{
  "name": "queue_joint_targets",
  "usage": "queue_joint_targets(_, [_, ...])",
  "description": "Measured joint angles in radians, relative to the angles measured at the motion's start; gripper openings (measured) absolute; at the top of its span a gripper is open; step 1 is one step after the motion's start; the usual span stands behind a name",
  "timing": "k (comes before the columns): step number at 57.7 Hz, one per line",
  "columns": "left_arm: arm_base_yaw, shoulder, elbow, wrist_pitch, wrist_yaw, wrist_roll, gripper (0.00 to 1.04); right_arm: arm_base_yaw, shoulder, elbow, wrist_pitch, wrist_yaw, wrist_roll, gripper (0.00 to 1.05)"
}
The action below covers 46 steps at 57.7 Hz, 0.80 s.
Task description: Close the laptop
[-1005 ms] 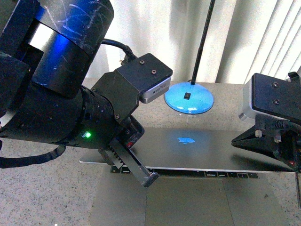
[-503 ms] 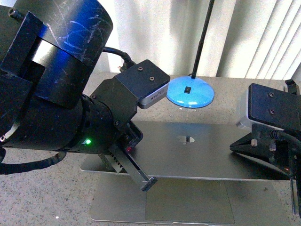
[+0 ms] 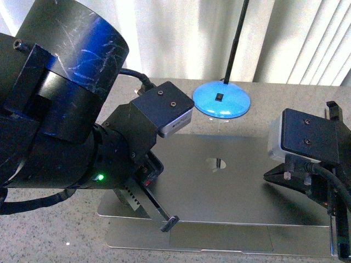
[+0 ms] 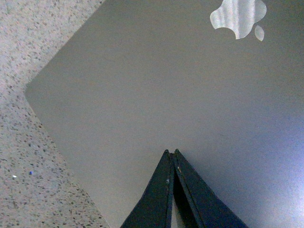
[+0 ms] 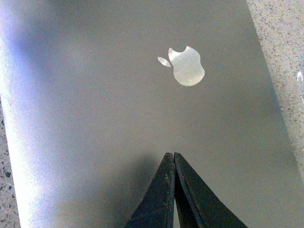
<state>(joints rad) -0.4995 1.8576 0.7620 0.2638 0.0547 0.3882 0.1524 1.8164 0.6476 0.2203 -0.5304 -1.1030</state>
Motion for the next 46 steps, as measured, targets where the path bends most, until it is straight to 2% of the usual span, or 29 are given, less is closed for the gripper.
queue_joint_targets(16, [0.006,0.053,-0.037,0.05,0.007,-0.013,0.04,0.016,0.044,-0.023,0.054,0.006,0.035,0.03])
queue_joint_targets(33, [0.032,0.053,-0.052,0.086,0.009,-0.045,0.04,0.025,0.059,-0.063,0.174,-0.012,0.171,0.03])
queue_joint_targets(39, [0.056,0.029,-0.079,0.161,-0.016,-0.113,0.04,0.025,0.047,-0.083,0.235,-0.013,0.239,0.03])
queue_joint_targets(41, [0.065,0.018,-0.087,0.188,-0.024,-0.139,0.06,0.024,0.04,-0.089,0.258,-0.013,0.258,0.03])
queue_joint_targets(46, [0.097,-0.035,-0.103,0.281,-0.059,-0.253,0.22,0.02,-0.007,-0.107,0.392,0.027,0.405,0.03])
